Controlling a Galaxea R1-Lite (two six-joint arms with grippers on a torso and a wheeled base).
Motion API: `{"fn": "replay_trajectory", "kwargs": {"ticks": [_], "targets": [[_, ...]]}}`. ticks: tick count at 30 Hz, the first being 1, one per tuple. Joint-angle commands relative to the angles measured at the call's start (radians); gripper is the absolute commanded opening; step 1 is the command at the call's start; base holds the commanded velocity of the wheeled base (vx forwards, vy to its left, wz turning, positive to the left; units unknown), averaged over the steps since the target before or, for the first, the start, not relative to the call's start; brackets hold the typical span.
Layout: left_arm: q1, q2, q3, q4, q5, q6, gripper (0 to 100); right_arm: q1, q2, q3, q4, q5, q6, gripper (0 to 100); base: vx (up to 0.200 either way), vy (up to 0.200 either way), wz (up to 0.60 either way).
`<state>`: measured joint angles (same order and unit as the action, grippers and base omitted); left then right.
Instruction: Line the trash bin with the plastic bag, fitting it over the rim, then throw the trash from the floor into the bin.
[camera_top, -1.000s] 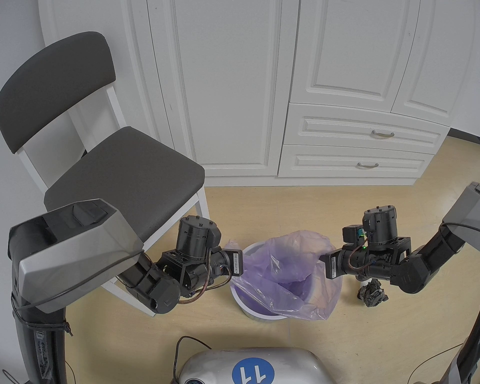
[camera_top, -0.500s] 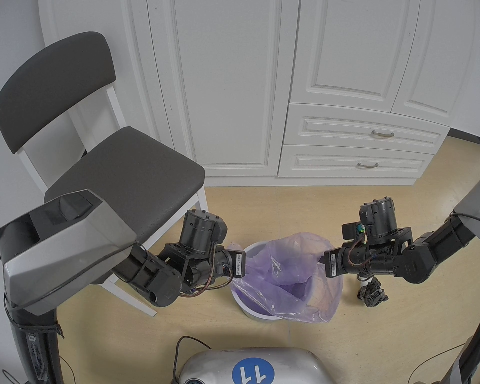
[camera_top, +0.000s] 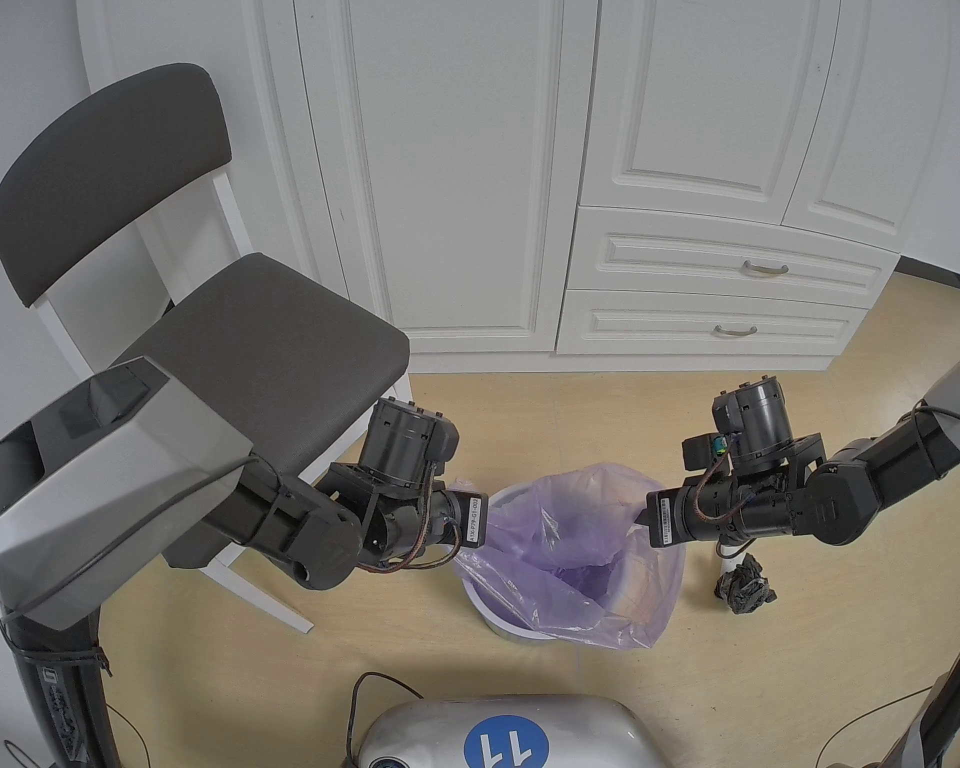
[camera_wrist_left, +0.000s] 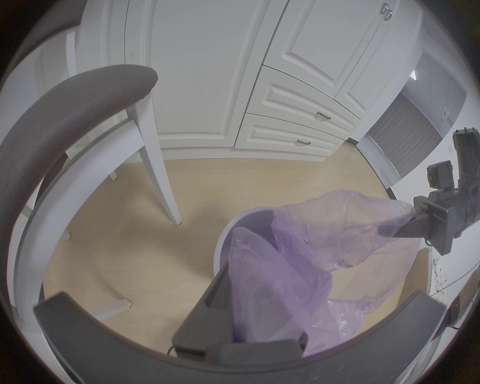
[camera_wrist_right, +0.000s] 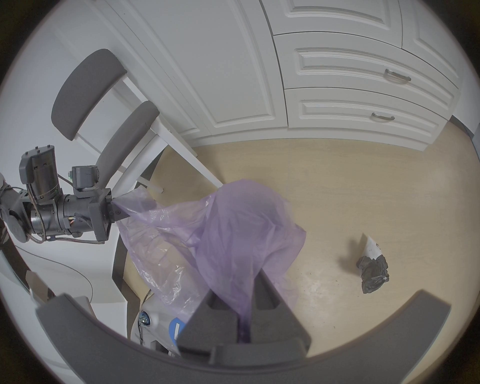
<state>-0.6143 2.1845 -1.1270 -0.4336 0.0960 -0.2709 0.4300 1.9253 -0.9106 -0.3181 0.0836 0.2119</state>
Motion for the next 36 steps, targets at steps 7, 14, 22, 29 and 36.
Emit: {"fn": "replay_trajectory", "kwargs": {"ticks": [7,14,22,29,36], "targets": [[0.024,-0.003,-0.034,0.081,0.001,0.021,0,0.003,-0.042,-0.011,0.050,-0.004,0.009,0,0.000,0.000,0.00],[0.028,-0.009,-0.063,0.168,0.001,0.035,0,0.006,-0.048,-0.030,0.093,-0.005,0.009,0,0.000,0.000,0.00],[0.022,-0.031,-0.066,0.190,0.002,0.038,0,0.010,-0.042,-0.027,0.096,-0.007,0.009,0,0.000,0.000,0.00],[0.037,-0.058,-0.022,0.179,-0.005,0.035,0,0.013,-0.114,-0.016,0.148,-0.036,-0.005,0,0.000,0.000,0.00],[0.037,-0.088,0.066,0.098,-0.013,0.032,0,0.023,-0.146,0.018,0.174,-0.148,-0.054,0,0.000,0.000,0.00]]}}
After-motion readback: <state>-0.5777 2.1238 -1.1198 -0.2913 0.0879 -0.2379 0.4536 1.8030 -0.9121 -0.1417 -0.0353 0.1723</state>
